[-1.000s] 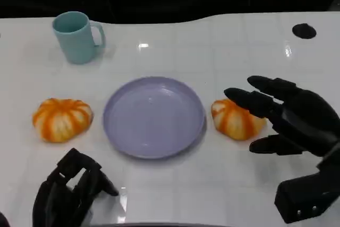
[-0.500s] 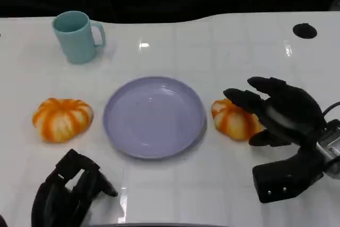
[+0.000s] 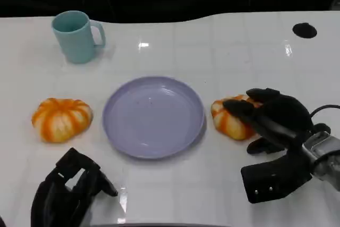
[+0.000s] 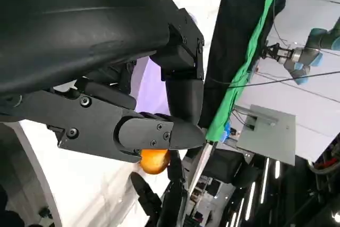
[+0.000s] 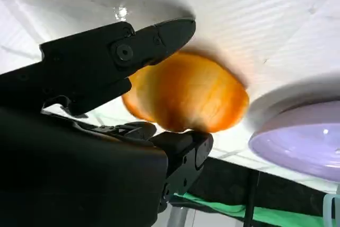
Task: Grasp the bread from the table and place it into the plate.
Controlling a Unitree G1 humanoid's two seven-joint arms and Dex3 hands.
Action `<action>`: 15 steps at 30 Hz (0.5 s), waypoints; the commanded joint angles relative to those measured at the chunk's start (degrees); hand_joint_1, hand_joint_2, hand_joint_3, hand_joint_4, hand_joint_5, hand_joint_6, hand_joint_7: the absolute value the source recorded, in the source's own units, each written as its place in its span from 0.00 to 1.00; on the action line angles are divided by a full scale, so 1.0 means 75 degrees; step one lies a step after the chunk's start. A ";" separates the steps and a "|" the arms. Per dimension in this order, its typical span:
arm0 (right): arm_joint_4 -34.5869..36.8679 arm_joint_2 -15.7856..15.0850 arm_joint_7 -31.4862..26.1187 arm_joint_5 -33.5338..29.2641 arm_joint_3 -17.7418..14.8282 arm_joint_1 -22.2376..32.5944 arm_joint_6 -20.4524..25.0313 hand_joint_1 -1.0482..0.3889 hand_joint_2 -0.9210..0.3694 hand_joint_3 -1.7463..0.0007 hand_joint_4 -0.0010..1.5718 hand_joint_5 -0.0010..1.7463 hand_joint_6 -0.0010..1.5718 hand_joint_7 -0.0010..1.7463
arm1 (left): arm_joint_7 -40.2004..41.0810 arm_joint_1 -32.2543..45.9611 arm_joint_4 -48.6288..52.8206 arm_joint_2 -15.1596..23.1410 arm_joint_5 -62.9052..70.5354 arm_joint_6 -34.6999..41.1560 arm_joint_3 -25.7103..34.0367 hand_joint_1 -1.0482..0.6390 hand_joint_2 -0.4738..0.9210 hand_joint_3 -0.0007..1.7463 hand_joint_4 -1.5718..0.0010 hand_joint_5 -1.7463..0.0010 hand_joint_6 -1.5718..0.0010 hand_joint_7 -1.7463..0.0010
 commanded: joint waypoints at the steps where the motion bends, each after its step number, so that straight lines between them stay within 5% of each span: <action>1: 0.0222 0.0136 0.0133 0.0170 0.0140 -0.0189 0.0151 0.36 0.03 1.00 0.17 0.00 0.15 0.00 | 0.0100 0.0155 -0.0198 0.0083 0.0020 0.0034 -0.0013 0.30 1.00 0.15 0.61 0.00 0.67 0.15; 10: 0.0437 0.0254 0.0192 0.0335 0.0244 -0.0258 0.0243 0.36 0.03 1.00 0.17 0.00 0.15 0.00 | 0.0127 0.0214 -0.0263 0.0025 0.0041 0.0001 -0.0042 0.31 1.00 0.15 0.61 0.00 0.68 0.14; 12: 0.0657 0.0367 0.0127 0.0458 0.0200 -0.0274 0.0195 0.45 0.01 0.98 0.31 0.03 0.29 0.03 | 0.0137 0.0274 -0.0304 -0.0062 0.0054 -0.0078 -0.0068 0.30 1.00 0.14 0.61 0.00 0.68 0.14; 13: 0.0715 0.0353 -0.0145 0.0498 0.0182 -0.0251 0.0034 0.51 0.00 0.95 0.46 0.08 0.44 0.06 | 0.0139 0.0307 -0.0354 -0.0093 0.0036 -0.0048 -0.0083 0.30 1.00 0.15 0.61 0.00 0.68 0.14; 14: 0.0743 0.0326 -0.0367 0.0521 0.0182 -0.0236 -0.0099 0.54 0.00 0.95 0.45 0.50 0.61 0.08 | 0.0140 0.0325 -0.0389 -0.0106 0.0019 -0.0012 -0.0091 0.31 1.00 0.15 0.61 0.00 0.69 0.14; 15: 0.0777 0.0303 -0.0579 0.0538 0.0189 -0.0223 -0.0226 0.56 0.00 0.94 0.42 0.69 0.67 0.08 | 0.0086 0.0332 -0.0395 -0.0115 -0.0009 -0.0008 -0.0097 0.31 1.00 0.16 0.61 0.00 0.69 0.14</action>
